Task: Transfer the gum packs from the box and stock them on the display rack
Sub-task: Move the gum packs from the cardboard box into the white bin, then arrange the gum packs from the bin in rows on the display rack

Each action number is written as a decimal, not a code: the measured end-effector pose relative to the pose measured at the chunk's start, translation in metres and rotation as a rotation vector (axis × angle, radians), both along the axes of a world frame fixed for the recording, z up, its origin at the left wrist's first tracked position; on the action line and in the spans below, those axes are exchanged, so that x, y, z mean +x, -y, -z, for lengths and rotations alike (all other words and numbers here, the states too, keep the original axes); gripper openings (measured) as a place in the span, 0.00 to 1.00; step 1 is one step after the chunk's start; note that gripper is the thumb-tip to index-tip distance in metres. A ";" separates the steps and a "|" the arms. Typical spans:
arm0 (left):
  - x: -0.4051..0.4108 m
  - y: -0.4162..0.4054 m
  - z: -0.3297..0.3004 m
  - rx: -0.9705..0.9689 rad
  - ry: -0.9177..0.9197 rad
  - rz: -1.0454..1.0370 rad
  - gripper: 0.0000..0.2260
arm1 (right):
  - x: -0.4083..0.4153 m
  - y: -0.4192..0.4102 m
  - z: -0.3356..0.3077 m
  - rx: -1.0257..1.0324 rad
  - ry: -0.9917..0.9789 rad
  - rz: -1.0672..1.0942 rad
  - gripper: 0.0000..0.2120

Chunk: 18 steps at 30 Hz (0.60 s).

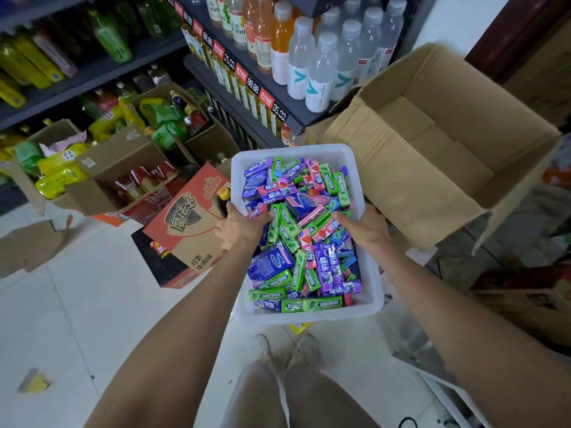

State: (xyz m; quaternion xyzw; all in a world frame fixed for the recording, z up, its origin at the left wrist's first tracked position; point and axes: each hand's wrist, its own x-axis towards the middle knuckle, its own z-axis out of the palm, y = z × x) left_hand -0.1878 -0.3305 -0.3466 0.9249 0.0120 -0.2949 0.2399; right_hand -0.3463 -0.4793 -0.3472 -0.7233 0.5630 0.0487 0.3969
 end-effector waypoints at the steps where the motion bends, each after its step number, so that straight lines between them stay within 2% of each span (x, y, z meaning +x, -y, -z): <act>1: 0.001 -0.001 0.000 0.007 0.003 0.004 0.45 | -0.001 0.000 -0.001 0.010 0.025 0.013 0.45; 7: 0.002 -0.014 -0.008 -0.031 0.038 0.043 0.45 | -0.017 -0.023 0.001 0.070 0.014 0.105 0.36; 10: 0.006 -0.027 -0.011 -0.044 0.055 0.101 0.45 | -0.024 -0.045 -0.002 0.072 -0.005 0.172 0.37; 14: 0.010 -0.050 -0.017 -0.086 0.083 0.197 0.42 | -0.038 -0.083 -0.007 0.050 0.116 0.314 0.42; 18: 0.000 -0.070 -0.028 -0.193 0.053 0.275 0.37 | -0.064 -0.122 -0.016 -0.007 0.148 0.472 0.28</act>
